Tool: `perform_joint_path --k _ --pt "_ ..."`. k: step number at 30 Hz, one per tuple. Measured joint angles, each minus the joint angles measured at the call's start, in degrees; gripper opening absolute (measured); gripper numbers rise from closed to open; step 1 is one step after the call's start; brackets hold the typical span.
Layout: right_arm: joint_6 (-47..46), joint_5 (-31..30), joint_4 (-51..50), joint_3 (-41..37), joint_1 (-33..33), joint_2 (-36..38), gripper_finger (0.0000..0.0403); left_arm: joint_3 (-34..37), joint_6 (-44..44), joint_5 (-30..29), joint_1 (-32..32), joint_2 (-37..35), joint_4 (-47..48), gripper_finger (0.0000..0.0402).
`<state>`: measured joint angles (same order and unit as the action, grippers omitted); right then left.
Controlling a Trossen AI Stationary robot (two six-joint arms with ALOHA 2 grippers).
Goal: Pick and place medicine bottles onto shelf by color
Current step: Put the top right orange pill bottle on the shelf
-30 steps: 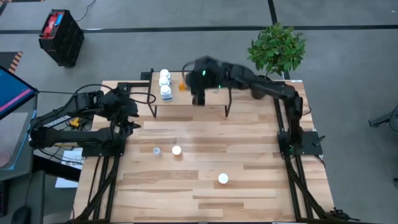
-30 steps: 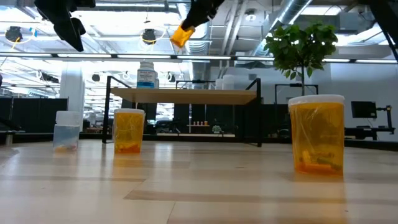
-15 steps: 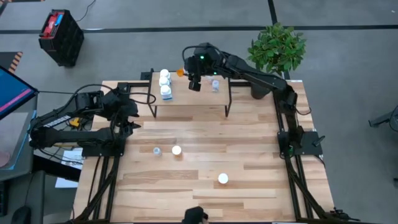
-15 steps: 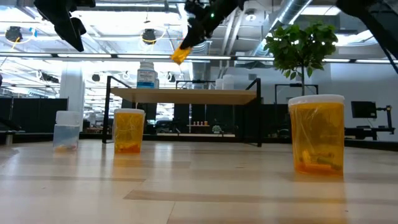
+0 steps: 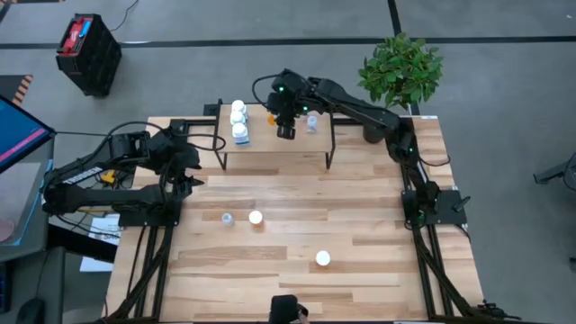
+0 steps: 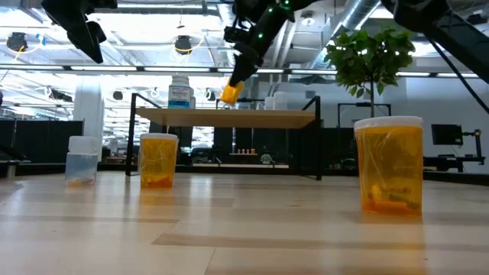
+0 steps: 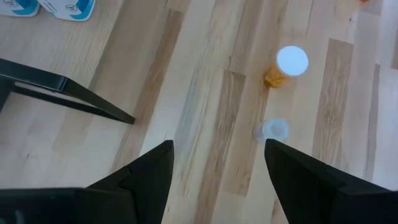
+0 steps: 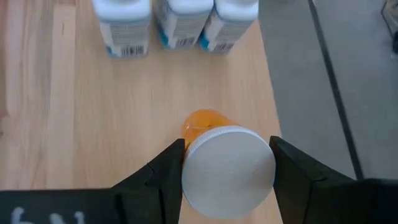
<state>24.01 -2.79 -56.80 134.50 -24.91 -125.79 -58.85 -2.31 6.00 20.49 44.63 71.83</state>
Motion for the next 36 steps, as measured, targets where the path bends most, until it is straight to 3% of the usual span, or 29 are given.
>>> perform_joint_path --k 36 --pt "0.02 -0.2 -7.35 -0.04 0.15 -1.13 0.0241 0.0 1.03 0.04 0.01 -0.01 0.2 0.0238"
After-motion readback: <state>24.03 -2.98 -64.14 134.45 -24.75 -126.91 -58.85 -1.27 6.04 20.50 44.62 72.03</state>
